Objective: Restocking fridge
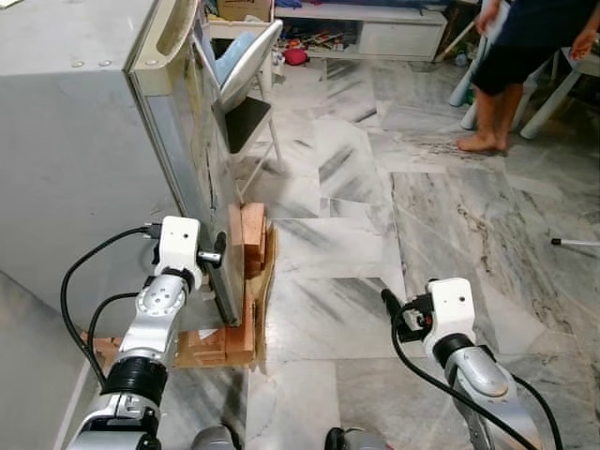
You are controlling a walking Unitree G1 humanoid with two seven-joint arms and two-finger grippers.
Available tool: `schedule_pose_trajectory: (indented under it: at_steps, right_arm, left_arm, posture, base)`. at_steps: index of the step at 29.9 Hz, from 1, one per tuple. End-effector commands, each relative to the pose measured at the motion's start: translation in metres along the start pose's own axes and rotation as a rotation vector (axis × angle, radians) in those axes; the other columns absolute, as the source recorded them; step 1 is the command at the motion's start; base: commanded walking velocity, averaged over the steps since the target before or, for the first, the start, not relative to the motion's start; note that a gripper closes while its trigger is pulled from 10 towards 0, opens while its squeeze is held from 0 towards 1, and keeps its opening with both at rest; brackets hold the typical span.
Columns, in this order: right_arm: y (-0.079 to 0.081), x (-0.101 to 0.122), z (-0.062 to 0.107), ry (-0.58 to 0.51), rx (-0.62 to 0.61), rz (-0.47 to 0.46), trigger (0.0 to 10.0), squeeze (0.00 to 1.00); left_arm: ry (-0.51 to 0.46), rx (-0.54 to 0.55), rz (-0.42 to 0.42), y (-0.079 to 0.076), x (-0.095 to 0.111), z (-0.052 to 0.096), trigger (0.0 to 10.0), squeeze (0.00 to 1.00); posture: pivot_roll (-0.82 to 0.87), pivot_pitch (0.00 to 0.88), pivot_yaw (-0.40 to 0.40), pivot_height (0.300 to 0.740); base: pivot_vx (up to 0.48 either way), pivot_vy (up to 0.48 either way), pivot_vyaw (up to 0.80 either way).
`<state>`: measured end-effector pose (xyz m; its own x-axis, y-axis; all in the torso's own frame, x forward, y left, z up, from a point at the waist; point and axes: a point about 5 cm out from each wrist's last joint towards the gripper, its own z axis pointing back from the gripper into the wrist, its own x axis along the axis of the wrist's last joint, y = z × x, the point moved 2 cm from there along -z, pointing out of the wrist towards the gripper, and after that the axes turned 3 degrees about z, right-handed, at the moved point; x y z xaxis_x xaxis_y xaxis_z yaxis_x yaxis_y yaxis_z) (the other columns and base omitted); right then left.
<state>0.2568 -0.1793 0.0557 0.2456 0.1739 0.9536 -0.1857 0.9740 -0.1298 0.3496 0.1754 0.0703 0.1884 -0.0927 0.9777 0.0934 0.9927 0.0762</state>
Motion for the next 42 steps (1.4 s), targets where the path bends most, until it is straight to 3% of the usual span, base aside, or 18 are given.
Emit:
schedule_pose_trajectory:
  at_steps: [1,11,18,23,30,42]
  right_arm:
    - [0.0,0.002,0.0,-0.005,0.004,0.009,10.0,0.0]
    - [0.0,0.002,-0.001,-0.003,0.006,0.01,10.0,0.0]
    - [0.001,0.0,-0.001,0.0,0.008,0.007,10.0,0.0]
    - [0.002,-0.001,-0.001,0.002,0.01,0.004,10.0,0.0]
    - [0.003,-0.002,-0.002,0.004,0.012,0.0,10.0,0.0]
    - [0.004,-0.002,-0.005,0.005,0.019,0.001,10.0,0.0]
  left_arm:
    - [-0.027,-0.011,-0.023,-0.003,0.009,-0.006,10.0,0.0]
    - [-0.058,-0.014,-0.026,-0.015,0.024,-0.019,10.0,0.0]
    - [-0.157,-0.017,0.002,-0.027,0.055,-0.029,10.0,0.0]
    - [-0.192,-0.051,0.042,-0.033,0.066,-0.032,10.0,0.0]
    - [-0.197,-0.125,0.054,-0.045,0.067,-0.032,10.0,0.0]
    - [-0.204,-0.143,0.039,-0.053,0.068,-0.033,10.0,0.0]
  posture:
    - [0.02,0.083,-0.044,0.74]
    - [0.01,0.082,-0.044,0.74]
    - [0.02,0.082,-0.041,0.74]
    - [0.02,0.082,-0.039,0.74]
    - [0.03,0.081,-0.04,0.74]
    - [0.03,0.075,-0.041,0.74]
  base:
    - [0.0,0.0,0.0]
    - [0.0,0.0,0.0]
    - [0.0,0.0,0.0]
    - [0.0,0.0,0.0]
    - [0.0,0.0,0.0]
    - [0.0,0.0,0.0]
